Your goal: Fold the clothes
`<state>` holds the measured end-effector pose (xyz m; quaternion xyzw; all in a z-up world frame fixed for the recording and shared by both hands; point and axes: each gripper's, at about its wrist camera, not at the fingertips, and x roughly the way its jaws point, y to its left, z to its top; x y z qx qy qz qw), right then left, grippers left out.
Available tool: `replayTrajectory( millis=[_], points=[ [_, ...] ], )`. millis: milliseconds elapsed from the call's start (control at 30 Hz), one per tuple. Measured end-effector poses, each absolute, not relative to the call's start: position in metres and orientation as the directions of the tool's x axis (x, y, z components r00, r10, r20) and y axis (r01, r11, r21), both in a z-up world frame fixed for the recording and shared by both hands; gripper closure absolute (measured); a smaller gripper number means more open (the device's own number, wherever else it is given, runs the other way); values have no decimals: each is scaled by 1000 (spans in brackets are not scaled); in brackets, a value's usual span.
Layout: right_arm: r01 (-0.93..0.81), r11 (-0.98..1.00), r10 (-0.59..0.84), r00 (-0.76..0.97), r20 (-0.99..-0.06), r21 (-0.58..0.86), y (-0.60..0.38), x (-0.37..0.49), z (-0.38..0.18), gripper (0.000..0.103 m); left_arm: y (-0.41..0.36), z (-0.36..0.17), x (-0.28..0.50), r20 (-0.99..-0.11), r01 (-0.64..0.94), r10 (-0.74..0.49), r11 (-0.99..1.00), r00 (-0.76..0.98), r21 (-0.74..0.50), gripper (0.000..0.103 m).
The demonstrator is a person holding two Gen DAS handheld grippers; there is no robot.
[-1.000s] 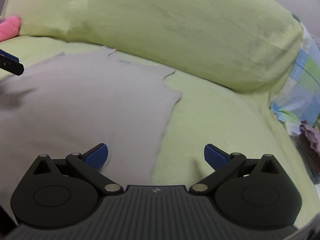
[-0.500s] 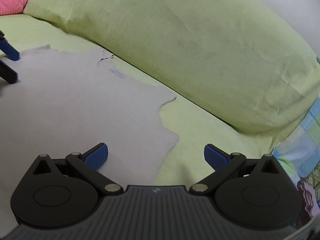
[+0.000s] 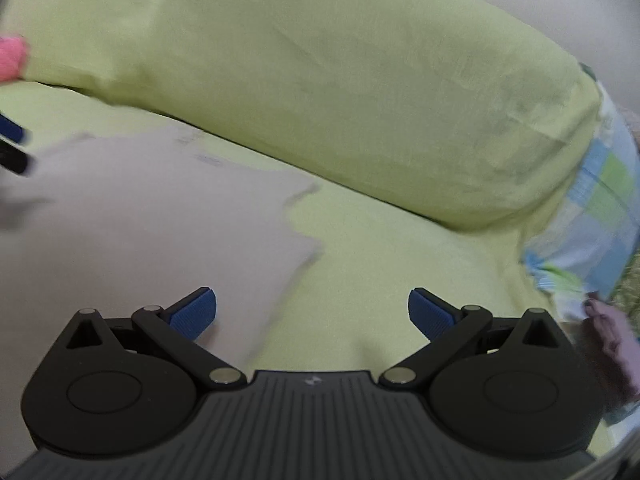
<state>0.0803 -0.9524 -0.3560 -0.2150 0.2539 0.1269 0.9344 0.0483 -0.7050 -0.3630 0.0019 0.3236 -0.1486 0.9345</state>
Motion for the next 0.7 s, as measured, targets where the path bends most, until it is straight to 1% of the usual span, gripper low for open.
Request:
replayTrajectory(
  millis=[133,200,267,367,500,567,700],
  points=[
    [-422,822,156,812,-563,-382,-937,36,-370,2,-709,-380,29,-648,262,-274,958,710,-118,18],
    [-428,818,147,801,-580,-385,-937,27,-378,2,-710,-381,17,-657,262,-238,963,716,-63,18],
    [-414,809,127,816,-564,-417,-942,18,-379,2,-708,-381,8,-666,254,-207,967,716,-28,18],
    [-369,809,67,831,-552,-458,-956,12,-379,2,-696,-379,-5,-672,227,-189,973,716,-33,18],
    [-334,819,20,830,-558,-467,-972,7,-377,2,-691,-372,-18,-681,184,-147,983,718,-17,18],
    [-315,830,9,833,-553,-461,-974,2,-371,2,-690,-365,-26,-668,168,-149,985,729,-37,18],
    [-276,873,29,852,-522,-402,-977,-13,-352,2,-688,-343,-48,-634,108,-146,989,759,-98,18]
  ],
)
